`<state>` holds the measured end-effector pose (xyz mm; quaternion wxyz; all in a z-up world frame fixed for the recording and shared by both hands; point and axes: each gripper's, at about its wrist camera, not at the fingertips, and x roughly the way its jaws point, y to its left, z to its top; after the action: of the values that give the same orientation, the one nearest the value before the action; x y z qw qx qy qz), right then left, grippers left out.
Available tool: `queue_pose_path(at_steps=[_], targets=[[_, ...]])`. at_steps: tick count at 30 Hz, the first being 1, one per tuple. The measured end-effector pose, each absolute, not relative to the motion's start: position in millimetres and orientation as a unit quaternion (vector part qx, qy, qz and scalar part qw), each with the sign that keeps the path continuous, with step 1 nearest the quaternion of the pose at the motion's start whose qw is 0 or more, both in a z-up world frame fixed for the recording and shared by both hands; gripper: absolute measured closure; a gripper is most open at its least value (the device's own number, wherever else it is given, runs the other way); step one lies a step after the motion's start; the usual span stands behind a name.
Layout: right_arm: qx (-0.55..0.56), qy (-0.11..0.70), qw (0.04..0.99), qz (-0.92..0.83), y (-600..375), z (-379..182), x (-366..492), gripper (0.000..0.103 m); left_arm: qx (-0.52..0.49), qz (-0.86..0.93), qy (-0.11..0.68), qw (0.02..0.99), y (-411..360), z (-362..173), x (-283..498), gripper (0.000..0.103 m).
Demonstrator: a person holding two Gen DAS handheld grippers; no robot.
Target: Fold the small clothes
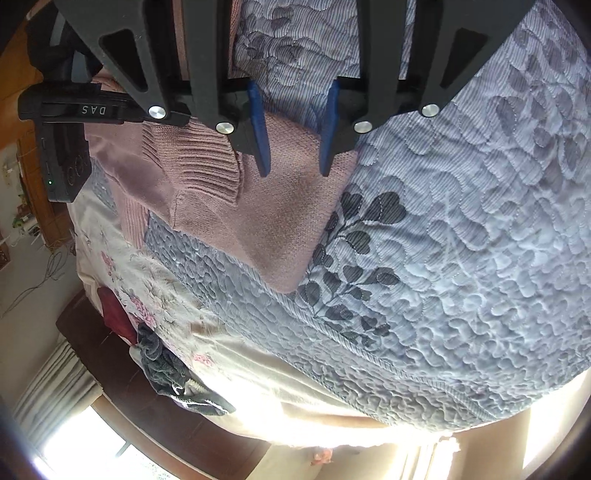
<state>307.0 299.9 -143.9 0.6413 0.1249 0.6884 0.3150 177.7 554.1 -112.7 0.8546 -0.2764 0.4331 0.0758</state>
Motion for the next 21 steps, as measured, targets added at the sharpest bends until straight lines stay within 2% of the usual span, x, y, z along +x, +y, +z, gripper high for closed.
queue_pose_path(at_steps=[12,17,21], targets=[[0.096,0.595,0.729,0.323,206,-59,308,0.092,-0.264,0.041,0.437,0.859,507,-107,206,0.075],[0.087,0.58,0.758,0.286,146,-52,313,0.092,-0.252,0.019,0.447,0.858,476,-117,220,0.075],[0.082,0.589,0.768,0.237,109,-71,314,0.092,-0.233,0.015,0.464,0.854,453,-128,231,0.075]])
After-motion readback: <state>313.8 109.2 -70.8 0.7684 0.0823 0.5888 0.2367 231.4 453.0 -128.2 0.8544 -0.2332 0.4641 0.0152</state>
